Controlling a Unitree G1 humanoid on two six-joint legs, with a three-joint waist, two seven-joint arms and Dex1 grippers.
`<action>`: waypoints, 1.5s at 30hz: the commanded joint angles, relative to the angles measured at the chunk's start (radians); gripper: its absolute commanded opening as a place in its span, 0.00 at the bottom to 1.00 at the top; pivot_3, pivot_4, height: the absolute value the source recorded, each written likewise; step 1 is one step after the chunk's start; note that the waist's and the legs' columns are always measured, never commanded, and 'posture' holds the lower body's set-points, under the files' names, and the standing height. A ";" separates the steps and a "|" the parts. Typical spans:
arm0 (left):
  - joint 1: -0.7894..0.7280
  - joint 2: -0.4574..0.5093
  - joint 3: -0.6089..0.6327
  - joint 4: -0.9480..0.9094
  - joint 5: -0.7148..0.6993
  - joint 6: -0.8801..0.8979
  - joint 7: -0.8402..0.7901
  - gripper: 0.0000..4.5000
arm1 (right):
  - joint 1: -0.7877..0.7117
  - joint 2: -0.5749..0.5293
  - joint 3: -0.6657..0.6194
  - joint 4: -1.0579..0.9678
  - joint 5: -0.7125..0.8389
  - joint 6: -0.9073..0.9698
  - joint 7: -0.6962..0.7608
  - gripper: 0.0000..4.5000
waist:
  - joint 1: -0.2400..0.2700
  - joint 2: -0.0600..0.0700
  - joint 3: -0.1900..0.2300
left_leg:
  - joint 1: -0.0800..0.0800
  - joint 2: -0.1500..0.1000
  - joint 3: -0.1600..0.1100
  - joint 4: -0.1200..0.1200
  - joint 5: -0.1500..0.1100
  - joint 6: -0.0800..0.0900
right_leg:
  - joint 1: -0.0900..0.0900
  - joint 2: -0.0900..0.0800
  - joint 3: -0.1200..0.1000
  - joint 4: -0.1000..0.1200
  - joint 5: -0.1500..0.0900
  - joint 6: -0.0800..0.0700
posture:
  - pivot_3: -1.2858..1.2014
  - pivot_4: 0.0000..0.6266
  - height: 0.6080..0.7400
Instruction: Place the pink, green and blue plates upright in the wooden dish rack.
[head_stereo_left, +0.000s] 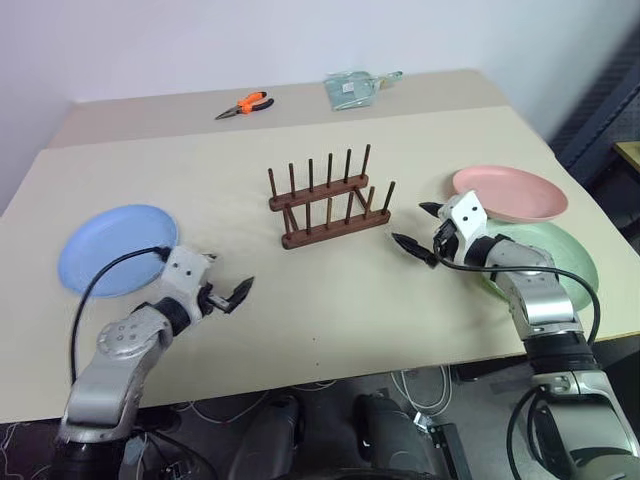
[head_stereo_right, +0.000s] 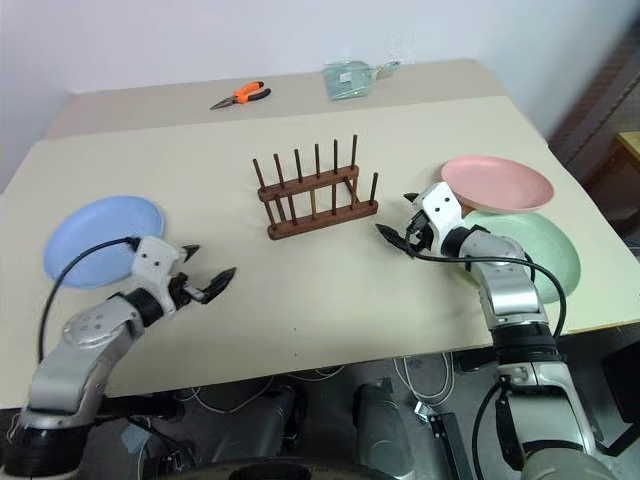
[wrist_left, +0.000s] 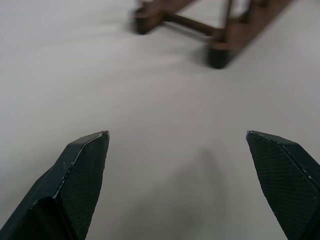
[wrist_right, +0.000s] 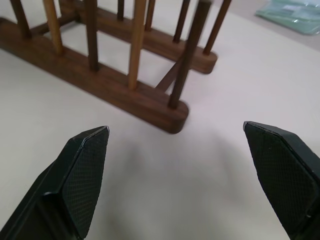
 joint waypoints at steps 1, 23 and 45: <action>-0.142 -0.013 -0.083 0.150 0.034 -0.069 -0.073 1.00 | 0.038 0.012 -0.001 -0.114 -0.010 0.008 -0.038 0.98 | 0.006 0.000 0.000 | 0.000 0.000 0.000 0.000 0.000 0.000 | 0.000 0.000 0.000 0.000 0.000 0.001 | 0.52 0.24 1.00; -0.547 -0.209 -0.238 0.843 0.161 -0.412 -0.313 0.17 | 0.259 0.044 0.011 -0.470 -0.032 0.154 -0.191 1.00 | 0.007 0.000 -0.001 | 0.001 -0.003 -0.001 0.001 0.000 0.000 | 0.001 -0.001 -0.001 0.002 0.001 0.004 | 0.52 0.24 1.00; -0.258 0.093 -0.203 0.427 0.110 -0.256 -0.521 0.56 | 0.440 -0.149 -0.153 -0.450 0.036 0.138 -0.030 0.81 | -0.022 0.000 -0.002 | 0.002 0.000 -0.001 -0.001 0.000 0.001 | 0.001 -0.001 0.001 0.002 -0.001 0.003 | 0.52 0.24 1.00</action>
